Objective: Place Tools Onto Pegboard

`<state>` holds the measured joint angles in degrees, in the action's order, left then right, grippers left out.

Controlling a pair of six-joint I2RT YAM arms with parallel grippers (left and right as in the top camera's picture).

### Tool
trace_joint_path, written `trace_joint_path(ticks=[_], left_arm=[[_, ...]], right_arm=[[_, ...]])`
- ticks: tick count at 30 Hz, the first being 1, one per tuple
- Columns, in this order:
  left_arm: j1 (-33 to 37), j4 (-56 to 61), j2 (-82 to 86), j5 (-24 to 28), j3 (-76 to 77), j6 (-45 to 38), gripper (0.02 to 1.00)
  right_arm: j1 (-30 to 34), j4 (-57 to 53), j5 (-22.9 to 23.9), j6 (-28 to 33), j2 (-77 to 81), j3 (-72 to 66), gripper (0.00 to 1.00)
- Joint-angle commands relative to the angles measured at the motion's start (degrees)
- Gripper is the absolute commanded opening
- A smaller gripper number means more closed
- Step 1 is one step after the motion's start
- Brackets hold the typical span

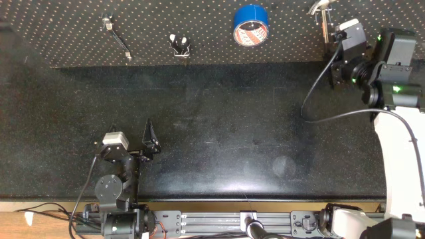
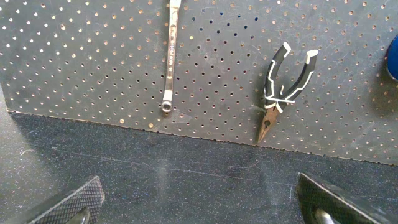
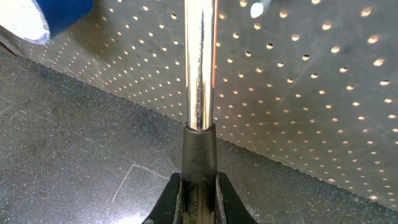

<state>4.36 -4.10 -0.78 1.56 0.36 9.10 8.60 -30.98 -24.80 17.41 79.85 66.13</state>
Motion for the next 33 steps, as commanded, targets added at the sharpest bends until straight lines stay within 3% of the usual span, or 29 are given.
trace_joint_path(ticks=[1,13,15,17,23,28,29,33], left_arm=[[0.3,-0.4,0.6,0.8,0.0,0.5,0.996],[0.3,-0.4,0.6,0.8,0.0,0.5,0.996],[0.3,-0.4,0.6,0.8,0.0,0.5,0.996],[0.3,-0.4,0.6,0.8,0.0,0.5,0.996],[0.3,-0.4,0.6,0.8,0.0,0.5,0.996],[0.3,-0.4,0.6,0.8,0.0,0.5,0.996],[0.3,-0.4,0.6,0.8,0.0,0.5,0.996],[0.3,-0.4,0.6,0.8,0.0,0.5,0.996]], right_arm=[[-0.3,0.5,0.2,-0.7,2.2,0.9,0.075],[-0.3,1.0,0.3,-0.7,6.8,0.9,0.080],[-0.3,1.3,0.3,-0.7,7.1,0.9,0.224],[-0.3,1.8,0.3,-0.7,7.2,0.9,0.279],[-0.3,2.9,0.3,-0.7,7.5,0.9,0.818],[-0.3,3.0,0.0,-0.8,6.4,0.9,0.921],[-0.3,2.8,-0.1,-0.9,5.6,0.9,0.993],[-1.2,3.2,0.9,-0.9,-0.9,-1.4,0.978]])
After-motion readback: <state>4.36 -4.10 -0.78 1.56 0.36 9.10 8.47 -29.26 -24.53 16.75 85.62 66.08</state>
